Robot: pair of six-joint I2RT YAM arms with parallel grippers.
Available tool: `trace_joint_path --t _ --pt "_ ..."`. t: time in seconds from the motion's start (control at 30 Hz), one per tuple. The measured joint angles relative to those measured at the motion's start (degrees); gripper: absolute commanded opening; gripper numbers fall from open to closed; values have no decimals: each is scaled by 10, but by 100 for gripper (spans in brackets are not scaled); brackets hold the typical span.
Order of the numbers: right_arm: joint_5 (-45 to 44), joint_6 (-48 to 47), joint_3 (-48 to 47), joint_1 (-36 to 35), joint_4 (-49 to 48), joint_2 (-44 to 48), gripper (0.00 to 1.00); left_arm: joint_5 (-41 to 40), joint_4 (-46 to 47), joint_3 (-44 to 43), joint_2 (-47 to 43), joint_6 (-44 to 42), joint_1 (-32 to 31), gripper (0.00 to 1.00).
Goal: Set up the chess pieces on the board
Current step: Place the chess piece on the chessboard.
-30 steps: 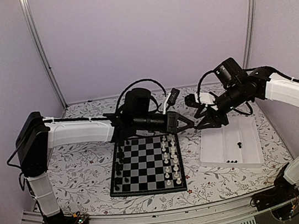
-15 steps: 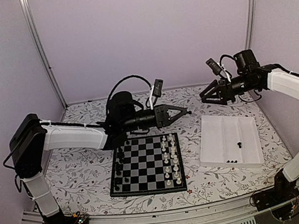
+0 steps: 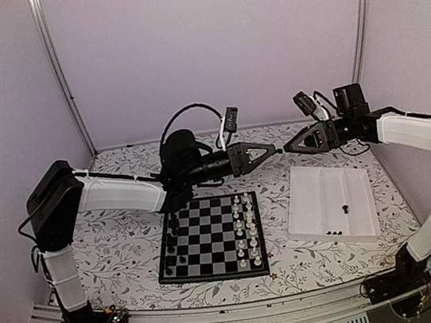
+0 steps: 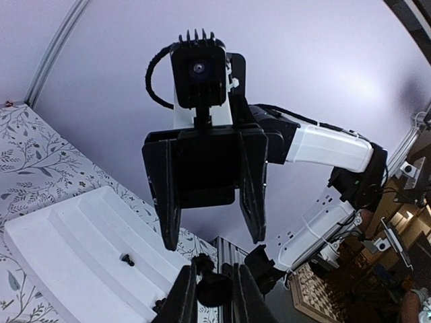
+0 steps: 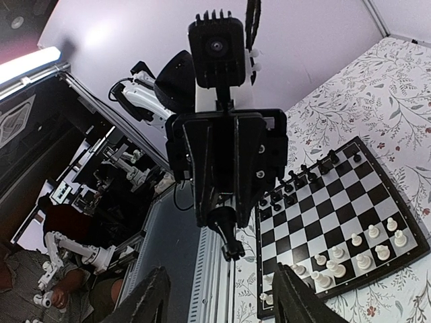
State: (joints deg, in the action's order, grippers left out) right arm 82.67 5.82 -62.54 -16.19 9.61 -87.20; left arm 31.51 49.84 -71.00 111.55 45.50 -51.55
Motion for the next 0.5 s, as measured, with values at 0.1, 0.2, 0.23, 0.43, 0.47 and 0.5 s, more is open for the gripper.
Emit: trace_joint_path --t 0.1,0.2,0.23,0.43,0.47,0.5 --pt "6 13 0 -8 -13 -8 46 0 0 -9 9 3 0 12" --pt "8 23 0 -15 -19 -23 43 0 2 -12 14 5 0 12" --pt "7 24 0 -17 -19 -26 43 0 2 -12 16 6 0 12" --pt "7 30 0 -18 -23 -29 38 0 1 -16 22 9 0 13" --pt "7 31 0 -18 -24 -30 36 0 1 -19 24 10 0 13" --pt "7 32 0 -18 -24 -29 35 0 1 -22 26 11 0 13"
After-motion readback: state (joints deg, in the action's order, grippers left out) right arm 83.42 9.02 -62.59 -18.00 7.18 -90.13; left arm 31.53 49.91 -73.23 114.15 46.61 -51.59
